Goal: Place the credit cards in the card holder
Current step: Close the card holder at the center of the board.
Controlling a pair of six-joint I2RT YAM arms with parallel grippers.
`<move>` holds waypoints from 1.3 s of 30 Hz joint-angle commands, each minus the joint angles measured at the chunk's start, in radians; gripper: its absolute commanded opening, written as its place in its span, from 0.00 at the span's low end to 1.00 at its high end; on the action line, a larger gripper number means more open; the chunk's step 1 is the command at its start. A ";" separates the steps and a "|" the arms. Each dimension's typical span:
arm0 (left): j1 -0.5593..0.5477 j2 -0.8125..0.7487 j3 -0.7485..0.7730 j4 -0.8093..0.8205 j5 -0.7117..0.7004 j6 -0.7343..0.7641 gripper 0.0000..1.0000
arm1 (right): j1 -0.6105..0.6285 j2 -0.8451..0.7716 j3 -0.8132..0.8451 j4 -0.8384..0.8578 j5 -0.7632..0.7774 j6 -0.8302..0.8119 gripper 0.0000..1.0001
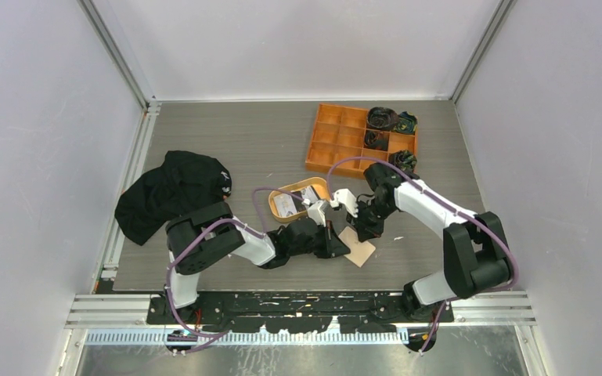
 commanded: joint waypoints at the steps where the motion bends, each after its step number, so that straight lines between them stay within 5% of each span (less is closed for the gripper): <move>1: 0.004 0.015 -0.009 0.072 0.028 -0.007 0.00 | 0.031 -0.088 -0.031 0.082 0.072 -0.015 0.01; 39: 0.010 0.046 -0.029 0.152 0.046 -0.039 0.00 | 0.215 -0.181 -0.135 0.179 0.226 -0.034 0.01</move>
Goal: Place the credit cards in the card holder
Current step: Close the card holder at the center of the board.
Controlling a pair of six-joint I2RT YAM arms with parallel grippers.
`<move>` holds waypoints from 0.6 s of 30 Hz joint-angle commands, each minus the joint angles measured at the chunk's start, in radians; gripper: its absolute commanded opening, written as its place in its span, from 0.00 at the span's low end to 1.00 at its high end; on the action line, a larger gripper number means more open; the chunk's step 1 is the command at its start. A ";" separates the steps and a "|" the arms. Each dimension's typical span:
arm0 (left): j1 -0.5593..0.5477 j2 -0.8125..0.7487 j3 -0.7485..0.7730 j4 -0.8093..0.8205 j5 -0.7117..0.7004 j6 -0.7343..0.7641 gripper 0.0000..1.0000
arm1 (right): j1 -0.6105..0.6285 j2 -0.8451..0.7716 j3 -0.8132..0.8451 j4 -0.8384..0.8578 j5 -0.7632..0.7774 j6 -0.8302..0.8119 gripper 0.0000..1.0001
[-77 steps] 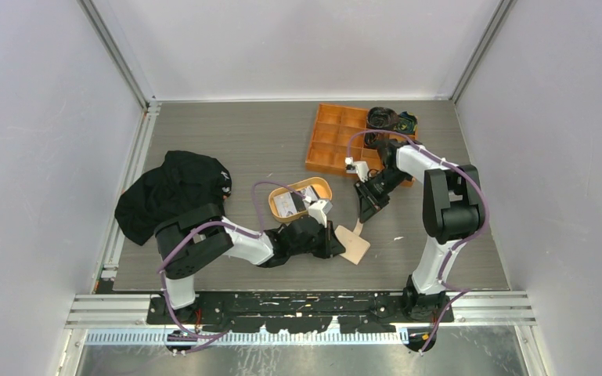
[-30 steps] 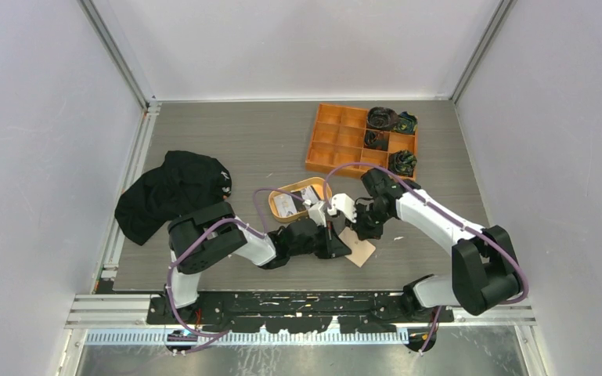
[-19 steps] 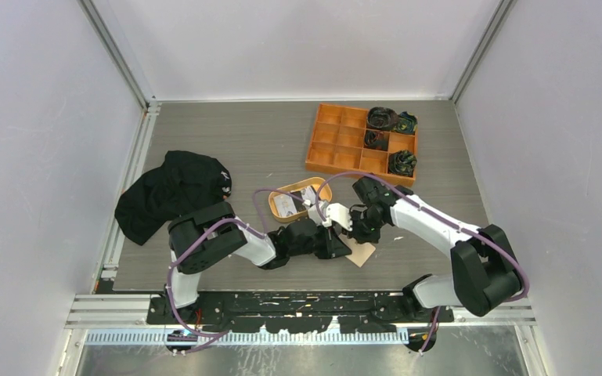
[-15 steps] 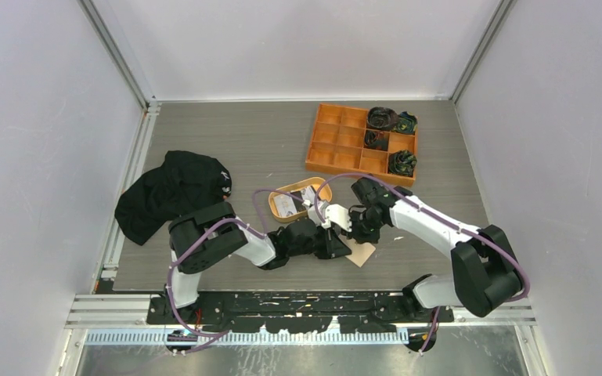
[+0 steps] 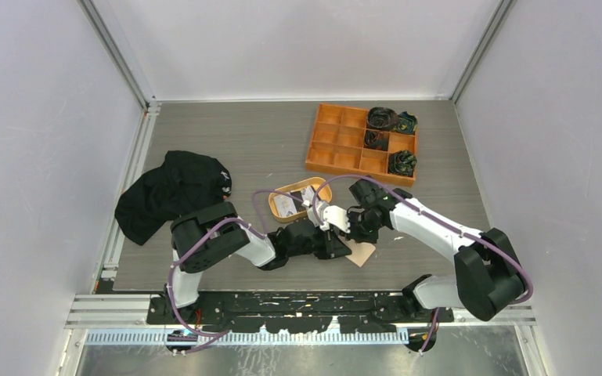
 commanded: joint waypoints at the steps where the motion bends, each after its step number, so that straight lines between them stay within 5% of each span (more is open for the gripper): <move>1: 0.006 0.010 -0.009 0.052 0.012 -0.005 0.00 | 0.021 -0.040 -0.005 -0.001 0.003 -0.017 0.01; 18: 0.008 0.013 -0.011 0.067 0.018 -0.009 0.00 | 0.071 -0.011 -0.029 0.036 0.091 -0.005 0.01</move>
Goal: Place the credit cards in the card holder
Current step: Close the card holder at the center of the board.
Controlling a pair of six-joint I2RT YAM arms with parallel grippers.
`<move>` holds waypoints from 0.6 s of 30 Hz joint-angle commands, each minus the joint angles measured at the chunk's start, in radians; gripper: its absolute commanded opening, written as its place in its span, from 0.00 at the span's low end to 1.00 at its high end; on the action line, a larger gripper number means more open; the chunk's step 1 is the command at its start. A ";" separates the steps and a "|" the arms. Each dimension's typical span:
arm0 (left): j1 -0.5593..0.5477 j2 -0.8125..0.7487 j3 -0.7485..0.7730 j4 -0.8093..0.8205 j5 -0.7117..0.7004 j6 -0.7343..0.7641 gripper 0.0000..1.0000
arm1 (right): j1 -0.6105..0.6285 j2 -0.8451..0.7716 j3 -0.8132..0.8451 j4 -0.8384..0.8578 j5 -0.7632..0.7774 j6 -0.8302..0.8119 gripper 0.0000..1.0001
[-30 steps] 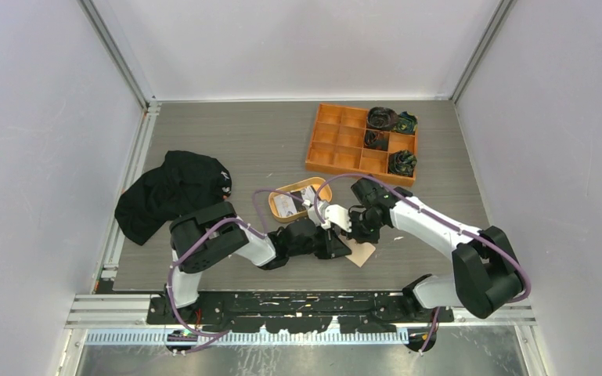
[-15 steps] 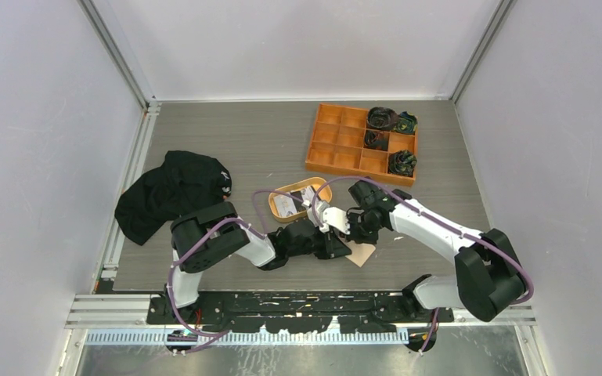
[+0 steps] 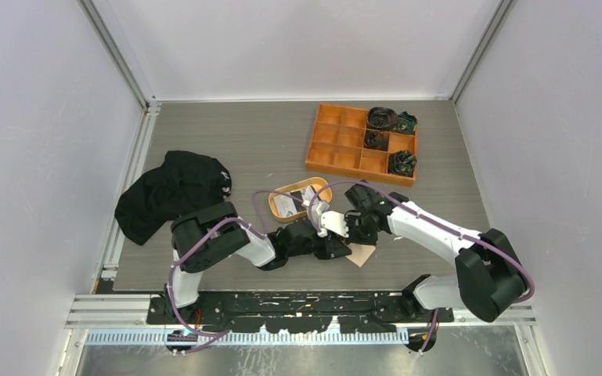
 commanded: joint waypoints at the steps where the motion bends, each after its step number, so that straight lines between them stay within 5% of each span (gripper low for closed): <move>1: 0.007 0.011 -0.008 0.061 0.014 -0.007 0.00 | 0.015 0.001 -0.008 0.025 0.014 0.002 0.01; 18: 0.011 0.011 -0.018 0.086 0.020 -0.017 0.00 | 0.103 -0.019 -0.034 0.006 0.071 0.020 0.01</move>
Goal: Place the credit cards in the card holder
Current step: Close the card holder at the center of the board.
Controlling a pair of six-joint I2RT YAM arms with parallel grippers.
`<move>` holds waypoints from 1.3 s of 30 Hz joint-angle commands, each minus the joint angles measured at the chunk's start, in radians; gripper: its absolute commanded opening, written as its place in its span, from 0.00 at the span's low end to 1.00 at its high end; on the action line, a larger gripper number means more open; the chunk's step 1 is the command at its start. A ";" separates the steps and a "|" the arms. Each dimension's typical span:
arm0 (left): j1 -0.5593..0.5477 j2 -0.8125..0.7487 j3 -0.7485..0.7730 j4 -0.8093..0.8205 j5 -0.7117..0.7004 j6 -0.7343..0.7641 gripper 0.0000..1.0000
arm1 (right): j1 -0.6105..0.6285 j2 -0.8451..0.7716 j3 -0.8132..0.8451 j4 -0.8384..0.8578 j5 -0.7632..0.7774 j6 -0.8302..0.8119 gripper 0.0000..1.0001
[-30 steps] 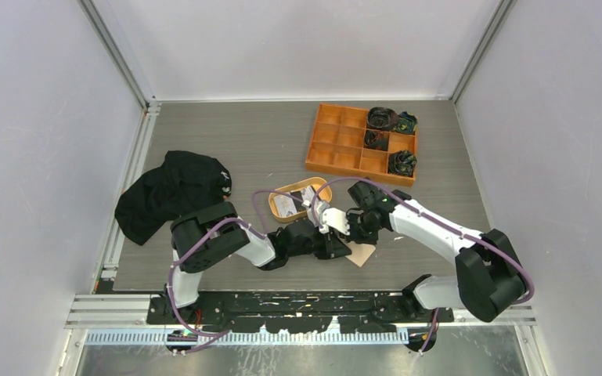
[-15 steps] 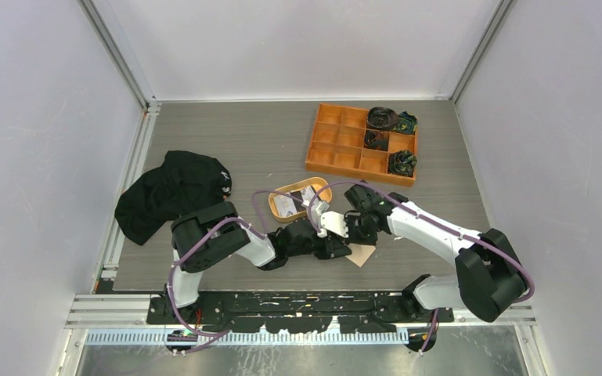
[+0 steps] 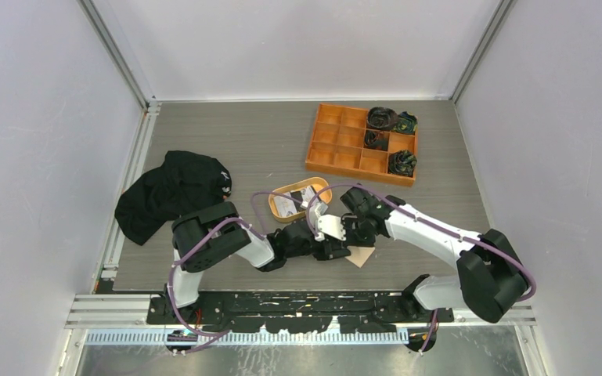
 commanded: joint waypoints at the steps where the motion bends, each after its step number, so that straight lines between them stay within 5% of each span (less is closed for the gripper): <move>1: 0.006 0.004 -0.003 0.057 0.010 0.001 0.00 | 0.056 -0.016 -0.035 -0.011 0.047 -0.003 0.01; 24: 0.045 -0.067 -0.144 0.165 -0.006 -0.025 0.00 | 0.216 0.078 -0.122 -0.011 0.271 -0.021 0.01; 39: 0.054 -0.152 -0.214 0.147 -0.014 -0.007 0.00 | 0.241 0.075 -0.143 -0.059 0.271 -0.008 0.01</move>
